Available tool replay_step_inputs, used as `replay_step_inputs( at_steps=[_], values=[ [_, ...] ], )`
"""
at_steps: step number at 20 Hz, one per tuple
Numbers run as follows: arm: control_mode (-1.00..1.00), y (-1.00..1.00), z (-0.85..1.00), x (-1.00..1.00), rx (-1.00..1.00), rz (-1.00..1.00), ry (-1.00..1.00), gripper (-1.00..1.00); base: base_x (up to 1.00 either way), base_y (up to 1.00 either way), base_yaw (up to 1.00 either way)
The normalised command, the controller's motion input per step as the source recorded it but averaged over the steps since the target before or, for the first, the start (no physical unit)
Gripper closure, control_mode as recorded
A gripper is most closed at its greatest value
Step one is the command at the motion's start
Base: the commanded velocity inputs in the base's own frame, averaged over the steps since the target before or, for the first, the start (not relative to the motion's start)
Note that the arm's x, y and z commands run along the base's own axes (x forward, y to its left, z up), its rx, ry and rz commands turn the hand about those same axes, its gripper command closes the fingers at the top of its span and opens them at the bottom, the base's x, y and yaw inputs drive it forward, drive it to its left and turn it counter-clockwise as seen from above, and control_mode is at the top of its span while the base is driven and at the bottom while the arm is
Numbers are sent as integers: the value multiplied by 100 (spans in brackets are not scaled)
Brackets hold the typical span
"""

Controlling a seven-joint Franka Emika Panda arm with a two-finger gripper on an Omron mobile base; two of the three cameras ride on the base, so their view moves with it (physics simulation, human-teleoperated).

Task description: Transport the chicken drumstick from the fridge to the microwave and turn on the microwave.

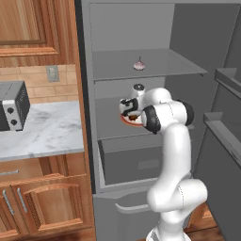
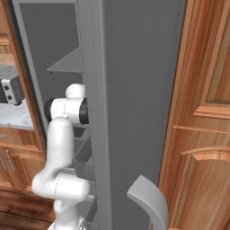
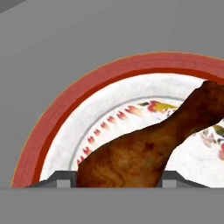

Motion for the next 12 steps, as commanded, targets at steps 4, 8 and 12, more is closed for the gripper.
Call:
replay_step_inputs(
  at_steps=[4, 8, 12],
  values=[
    [-100, 0, 17, -53, 0, 0, -17, 100, 0, 0, 0],
    [-100, 0, 36, -65, 1, 0, -12, 100, 0, 0, 0],
    [-100, 0, 48, -66, 3, 0, -4, 100, 0, 0, 0]
  ],
)
